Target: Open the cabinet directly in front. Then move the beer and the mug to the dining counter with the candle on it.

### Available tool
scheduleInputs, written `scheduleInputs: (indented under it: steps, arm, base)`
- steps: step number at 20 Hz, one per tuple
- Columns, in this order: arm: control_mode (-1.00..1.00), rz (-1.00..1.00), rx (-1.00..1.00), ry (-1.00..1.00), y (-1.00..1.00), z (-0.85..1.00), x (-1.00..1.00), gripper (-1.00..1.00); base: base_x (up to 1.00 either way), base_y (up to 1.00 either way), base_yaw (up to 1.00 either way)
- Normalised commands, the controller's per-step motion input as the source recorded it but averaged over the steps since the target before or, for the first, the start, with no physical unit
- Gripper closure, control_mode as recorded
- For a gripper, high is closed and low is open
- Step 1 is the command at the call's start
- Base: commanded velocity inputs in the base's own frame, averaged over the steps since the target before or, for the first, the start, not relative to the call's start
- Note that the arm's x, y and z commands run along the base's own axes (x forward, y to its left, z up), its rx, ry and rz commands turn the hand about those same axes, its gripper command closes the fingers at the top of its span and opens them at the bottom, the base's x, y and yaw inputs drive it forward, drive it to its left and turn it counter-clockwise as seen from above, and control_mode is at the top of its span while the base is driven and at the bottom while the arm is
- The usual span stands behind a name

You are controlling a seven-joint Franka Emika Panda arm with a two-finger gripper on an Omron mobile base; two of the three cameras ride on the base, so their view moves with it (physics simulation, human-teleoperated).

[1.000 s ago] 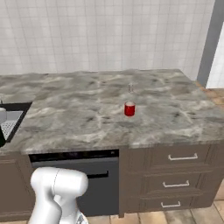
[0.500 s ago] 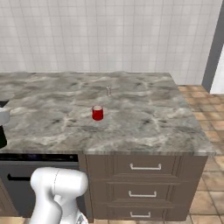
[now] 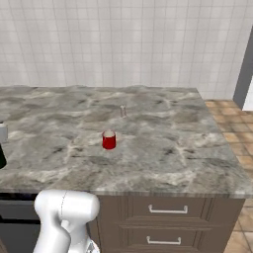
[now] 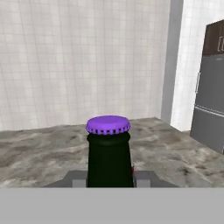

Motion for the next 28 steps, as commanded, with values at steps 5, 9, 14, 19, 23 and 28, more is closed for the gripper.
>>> scheduleInputs:
  steps: [5, 9, 14, 19, 23, 28]
  arm:
    - [1.00, 0.00, 0.00, 0.00, 0.00, 0.00, 0.00, 1.00]
    - [-1.00, 0.00, 0.00, 0.00, -0.03, -0.04, 0.31, 1.00]
    - [-1.00, 0.03, 0.00, 0.17, -0.17, -0.38, 0.74, 1.00]
    - [-1.00, 0.06, 0.00, 0.04, -0.25, -0.36, 0.99, 1.00]
    - [-1.00, 0.10, 0.00, -0.01, -0.09, -0.37, 1.00, 1.00]
    - [-1.00, 0.12, -0.03, -0.11, 0.00, -0.55, 1.00, 1.00]
  base:
    - [0.83, -0.05, 0.00]
    - [0.39, -0.08, 0.00]
    - [0.00, 0.00, 0.00]
    - [0.00, 0.00, 0.00]
    - [0.00, 0.00, 0.00]
    - [0.00, 0.00, 0.00]
